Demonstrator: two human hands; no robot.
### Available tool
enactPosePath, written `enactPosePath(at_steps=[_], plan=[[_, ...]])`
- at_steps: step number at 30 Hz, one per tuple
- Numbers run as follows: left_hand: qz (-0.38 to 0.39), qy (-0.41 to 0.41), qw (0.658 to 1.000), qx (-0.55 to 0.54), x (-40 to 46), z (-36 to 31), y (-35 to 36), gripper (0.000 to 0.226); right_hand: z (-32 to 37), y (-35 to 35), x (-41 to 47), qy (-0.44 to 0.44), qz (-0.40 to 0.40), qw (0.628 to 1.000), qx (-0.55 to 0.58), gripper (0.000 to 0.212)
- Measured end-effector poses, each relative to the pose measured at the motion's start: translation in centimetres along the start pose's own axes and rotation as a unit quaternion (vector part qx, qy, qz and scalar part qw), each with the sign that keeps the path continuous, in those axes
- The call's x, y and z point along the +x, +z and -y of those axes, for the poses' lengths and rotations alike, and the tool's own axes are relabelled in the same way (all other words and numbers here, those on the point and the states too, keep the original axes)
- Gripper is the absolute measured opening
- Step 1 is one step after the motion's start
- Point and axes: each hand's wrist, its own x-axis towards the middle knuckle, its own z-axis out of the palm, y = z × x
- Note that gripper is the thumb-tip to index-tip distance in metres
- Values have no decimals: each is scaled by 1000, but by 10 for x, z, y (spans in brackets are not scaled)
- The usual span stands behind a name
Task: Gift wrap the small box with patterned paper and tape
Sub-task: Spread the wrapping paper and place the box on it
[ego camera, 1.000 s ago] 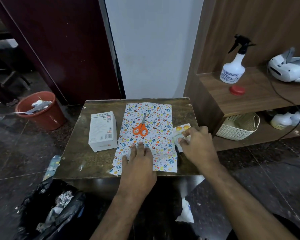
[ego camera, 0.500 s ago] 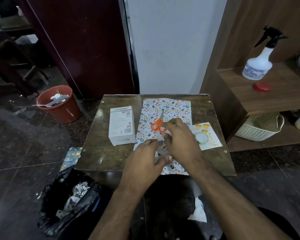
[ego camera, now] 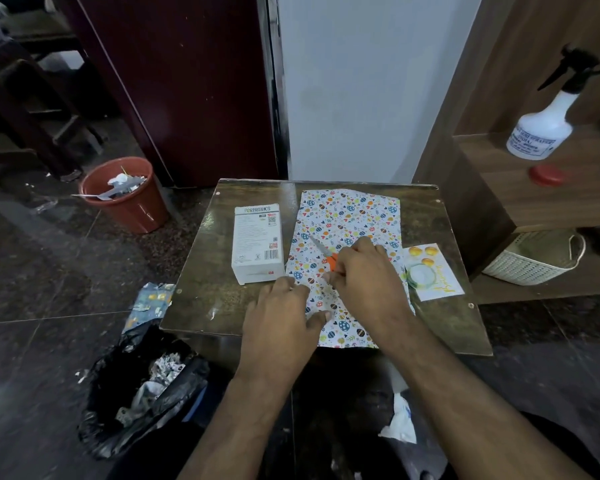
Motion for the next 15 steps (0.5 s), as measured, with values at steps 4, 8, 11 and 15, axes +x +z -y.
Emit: enactPosePath(at_steps=[4, 8, 11, 15], plan=[[-1, -21, 1000, 0, -1, -7, 4, 52, 1, -9, -6, 5, -1, 1000, 30, 35], [8, -37, 999, 10, -4, -14, 5, 56, -3, -18, -10, -5, -12, 999, 36, 39], [10, -38, 999, 25, -5, -15, 5, 60, -16, -34, -10, 23, -55, 996, 72, 37], [16, -35, 999, 33, -8, -17, 6, 61, -53, -53, -6, 105, -109, 985, 78, 34]])
